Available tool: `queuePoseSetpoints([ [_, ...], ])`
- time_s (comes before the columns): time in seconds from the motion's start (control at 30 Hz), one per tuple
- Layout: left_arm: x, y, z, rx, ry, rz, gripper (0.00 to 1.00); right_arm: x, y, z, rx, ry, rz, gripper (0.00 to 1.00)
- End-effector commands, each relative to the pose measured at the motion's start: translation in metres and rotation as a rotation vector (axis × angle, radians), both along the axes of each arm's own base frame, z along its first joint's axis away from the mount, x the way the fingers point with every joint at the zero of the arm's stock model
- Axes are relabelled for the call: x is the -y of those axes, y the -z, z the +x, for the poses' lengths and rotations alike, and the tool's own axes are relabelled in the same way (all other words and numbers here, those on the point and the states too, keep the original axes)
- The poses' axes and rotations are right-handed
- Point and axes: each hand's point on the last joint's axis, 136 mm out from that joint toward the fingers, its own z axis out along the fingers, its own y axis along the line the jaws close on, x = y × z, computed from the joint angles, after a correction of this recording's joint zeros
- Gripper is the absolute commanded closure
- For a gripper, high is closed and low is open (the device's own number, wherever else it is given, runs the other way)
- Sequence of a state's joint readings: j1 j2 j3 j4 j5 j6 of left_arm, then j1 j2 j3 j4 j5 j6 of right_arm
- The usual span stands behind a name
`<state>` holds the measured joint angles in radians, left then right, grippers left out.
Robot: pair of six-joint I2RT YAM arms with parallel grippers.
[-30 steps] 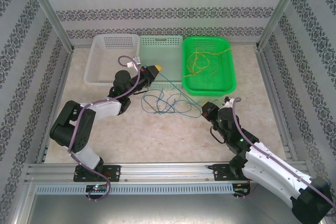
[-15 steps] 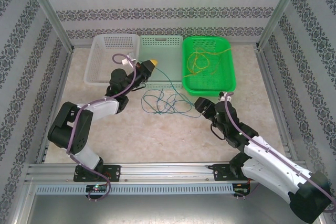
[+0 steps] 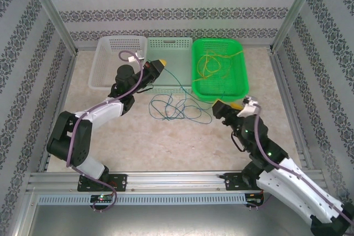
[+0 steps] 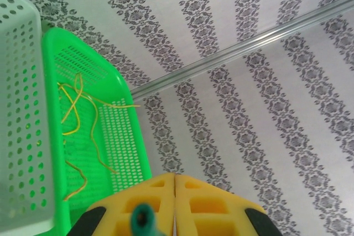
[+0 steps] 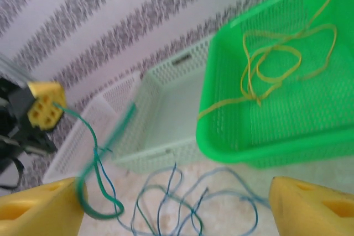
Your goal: Untangle the cables
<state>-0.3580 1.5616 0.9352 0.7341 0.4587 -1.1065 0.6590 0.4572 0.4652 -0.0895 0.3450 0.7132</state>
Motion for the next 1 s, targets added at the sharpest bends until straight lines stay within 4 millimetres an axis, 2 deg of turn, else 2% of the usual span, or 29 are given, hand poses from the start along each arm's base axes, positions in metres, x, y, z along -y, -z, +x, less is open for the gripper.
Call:
queuePoseSetpoints([
  [0.0,-0.004,-0.027,-0.008,0.087,0.009,0.147,1.0,0.015,0.001,-0.001,-0.001,0.045,-0.097,0.13],
  [0.07,-0.004,-0.026,-0.011,0.085,0.017,0.218,1.0,0.01,-0.003,-0.002,0.006,0.019,-0.11,0.12],
  [0.2,-0.009,-0.021,-0.017,0.071,0.022,0.323,1.0,0.0,-0.028,0.001,0.111,-0.02,-0.069,0.1],
  [0.3,-0.013,-0.016,-0.019,0.056,0.012,0.359,1.0,-0.023,-0.039,0.002,0.135,-0.129,-0.078,0.12],
  [0.43,-0.02,-0.011,-0.014,0.022,-0.037,0.386,1.0,-0.064,-0.04,-0.001,0.107,-0.323,-0.123,0.15],
  [0.53,-0.022,-0.016,-0.007,0.023,-0.054,0.388,1.0,-0.085,-0.033,-0.005,0.095,-0.419,-0.165,0.16],
  [0.67,-0.031,-0.014,0.006,-0.034,-0.099,0.386,1.0,-0.104,-0.037,-0.013,0.12,-0.498,-0.181,0.18],
  [0.77,-0.027,-0.019,0.013,-0.03,-0.099,0.346,1.0,-0.12,-0.033,-0.018,0.101,-0.534,-0.209,0.19],
  [0.9,-0.021,-0.021,0.02,-0.036,-0.092,0.284,1.0,-0.15,-0.015,-0.016,0.02,-0.544,-0.226,0.28],
  [0.97,-0.019,-0.024,0.022,-0.026,-0.085,0.244,1.0,-0.166,0.002,-0.013,-0.036,-0.562,-0.238,0.28],
])
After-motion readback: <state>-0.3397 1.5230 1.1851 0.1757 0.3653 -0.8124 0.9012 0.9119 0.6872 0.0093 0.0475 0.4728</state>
